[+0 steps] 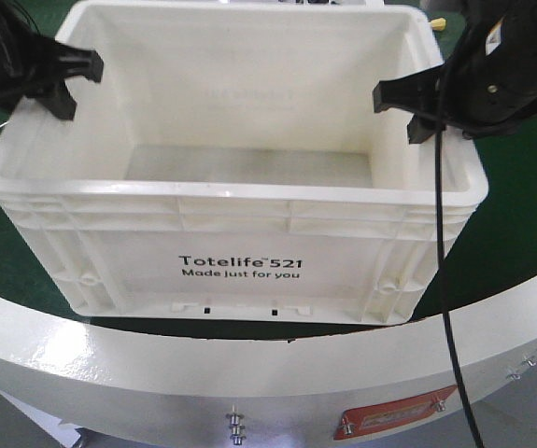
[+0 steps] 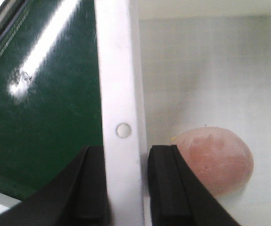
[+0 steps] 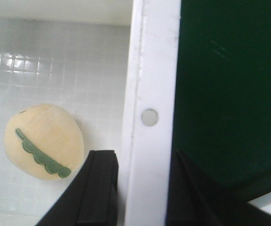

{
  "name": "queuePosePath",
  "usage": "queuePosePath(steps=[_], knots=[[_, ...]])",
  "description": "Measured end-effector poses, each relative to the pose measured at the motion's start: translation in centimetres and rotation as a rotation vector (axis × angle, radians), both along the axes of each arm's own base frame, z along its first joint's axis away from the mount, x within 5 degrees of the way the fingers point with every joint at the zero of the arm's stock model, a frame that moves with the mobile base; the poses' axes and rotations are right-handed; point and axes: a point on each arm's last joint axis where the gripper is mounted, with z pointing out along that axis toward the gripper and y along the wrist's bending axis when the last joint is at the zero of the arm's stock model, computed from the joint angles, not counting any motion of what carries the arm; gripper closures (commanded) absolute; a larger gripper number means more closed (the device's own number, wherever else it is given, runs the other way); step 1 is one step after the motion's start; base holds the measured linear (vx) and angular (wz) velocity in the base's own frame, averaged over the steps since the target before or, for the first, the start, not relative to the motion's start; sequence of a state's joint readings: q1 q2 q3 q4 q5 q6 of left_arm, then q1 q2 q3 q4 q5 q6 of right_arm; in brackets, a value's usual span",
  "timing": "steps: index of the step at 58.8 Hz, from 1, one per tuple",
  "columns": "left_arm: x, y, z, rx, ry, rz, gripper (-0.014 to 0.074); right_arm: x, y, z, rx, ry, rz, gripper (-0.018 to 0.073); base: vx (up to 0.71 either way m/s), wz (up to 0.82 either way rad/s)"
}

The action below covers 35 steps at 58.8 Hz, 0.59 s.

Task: Place moving items into box and shelve
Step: 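Clamp both rims and lift the tote off the conveyor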

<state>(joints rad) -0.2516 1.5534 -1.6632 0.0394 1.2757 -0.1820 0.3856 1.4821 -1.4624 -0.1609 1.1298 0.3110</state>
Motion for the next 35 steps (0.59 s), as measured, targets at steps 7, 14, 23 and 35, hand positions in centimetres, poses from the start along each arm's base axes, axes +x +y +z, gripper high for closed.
queuePosePath(steps=[7,14,23,35], knots=[[-1.4,0.3,1.9,-0.014,-0.063,-0.007,0.0459,-1.0,-0.4,1.4,0.018,-0.045,0.001,0.0453,0.00,0.00],[-3.1,0.4,3.0,-0.023,-0.130,-0.020,0.0459,-2.2,-0.4,2.5,0.015,-0.087,0.017,0.0453,0.00,0.00],[-5.8,0.1,3.2,-0.011,-0.200,-0.055,0.0459,-4.2,-0.1,3.3,-0.014,-0.115,0.026,0.0453,0.00,0.00],[-9.6,0.2,2.3,-0.017,-0.233,-0.064,0.0456,-7.1,0.1,3.4,-0.042,-0.155,0.034,0.0451,0.00,0.00]])
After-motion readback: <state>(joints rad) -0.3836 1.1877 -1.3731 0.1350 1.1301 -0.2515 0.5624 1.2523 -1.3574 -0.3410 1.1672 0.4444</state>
